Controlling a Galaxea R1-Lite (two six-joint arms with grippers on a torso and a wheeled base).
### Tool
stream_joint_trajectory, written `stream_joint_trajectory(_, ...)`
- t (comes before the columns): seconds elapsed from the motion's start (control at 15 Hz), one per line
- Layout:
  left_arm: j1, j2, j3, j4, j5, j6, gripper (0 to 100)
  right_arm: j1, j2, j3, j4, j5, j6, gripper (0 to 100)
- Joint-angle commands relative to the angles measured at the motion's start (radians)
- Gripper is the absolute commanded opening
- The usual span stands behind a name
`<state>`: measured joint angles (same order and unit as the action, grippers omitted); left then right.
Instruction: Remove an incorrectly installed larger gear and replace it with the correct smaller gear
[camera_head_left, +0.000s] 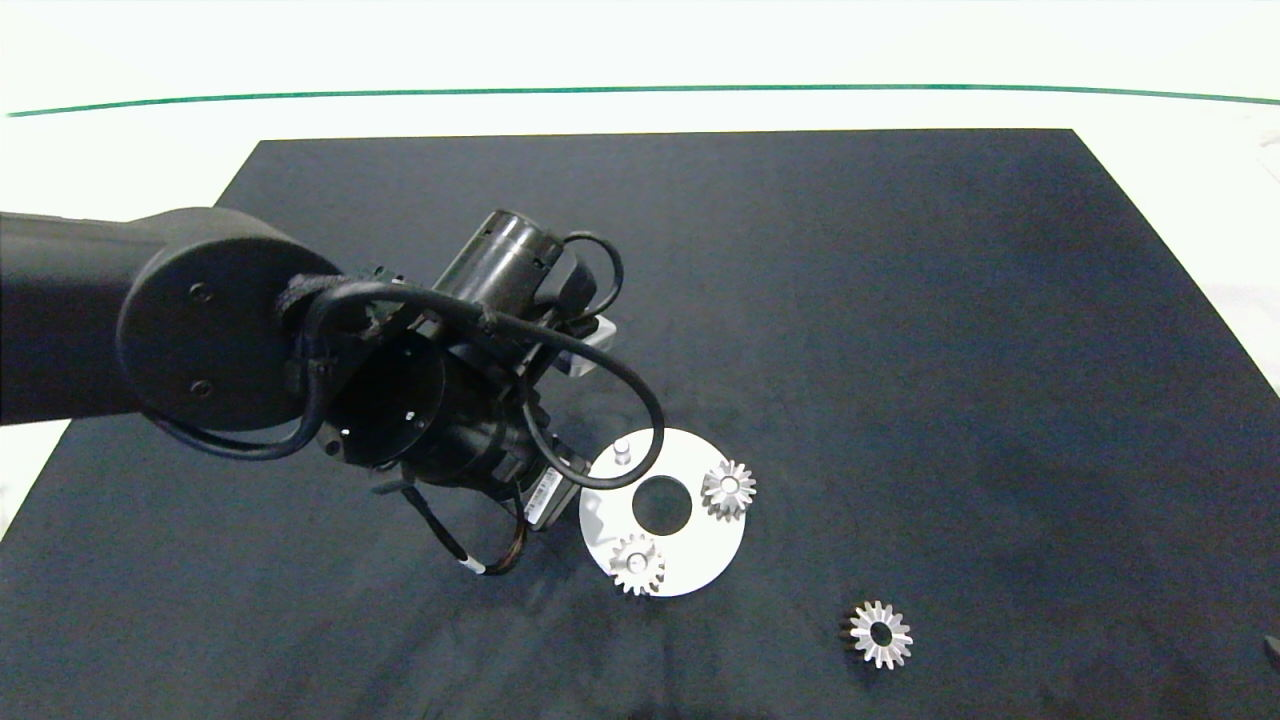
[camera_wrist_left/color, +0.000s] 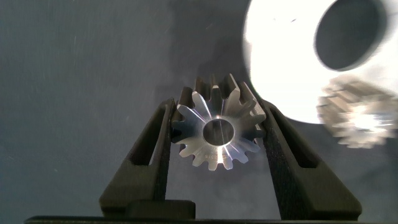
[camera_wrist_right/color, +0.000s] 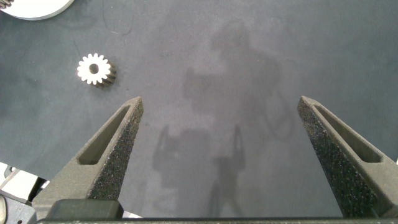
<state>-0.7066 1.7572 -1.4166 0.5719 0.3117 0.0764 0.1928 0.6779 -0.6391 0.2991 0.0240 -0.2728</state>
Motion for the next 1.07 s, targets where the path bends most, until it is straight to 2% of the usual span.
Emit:
stream_joint_trajectory(0.07, 0.064, -0.076, 0.137, -0.089, -0.023, 0.002, 28, 0.001, 0.002, 0.007, 0.0, 0.001, -0.002, 100)
stream_joint_trajectory(0.27, 0.101, -0.097, 0.185, -0.101, -0.033, 0.005, 28, 0.001, 0.008, 0.007, 0.0, 0.001, -0.002, 100)
stream_joint_trajectory(0.6, 0.122, -0.113, 0.289, -0.224, -0.034, 0.008, 28, 0.001, 0.008, 0.009, 0.0, 0.001, -0.002, 100)
stream_joint_trajectory(0.67, 0.122, -0.117, 0.315, -0.256, -0.036, 0.01, 100, 0.001, 0.008, 0.009, 0.0, 0.002, -0.002, 100)
stream_joint_trajectory(0.8, 0.121, -0.122, 0.349, -0.302, -0.039, 0.008, 100, 0.001, 0.009, 0.01, 0.0, 0.007, -0.002, 100)
stream_joint_trajectory(1.07, 0.127, -0.131, 0.354, -0.31, -0.042, 0.008, 100, 0.007, 0.009, 0.016, 0.0, 0.01, -0.005, 100)
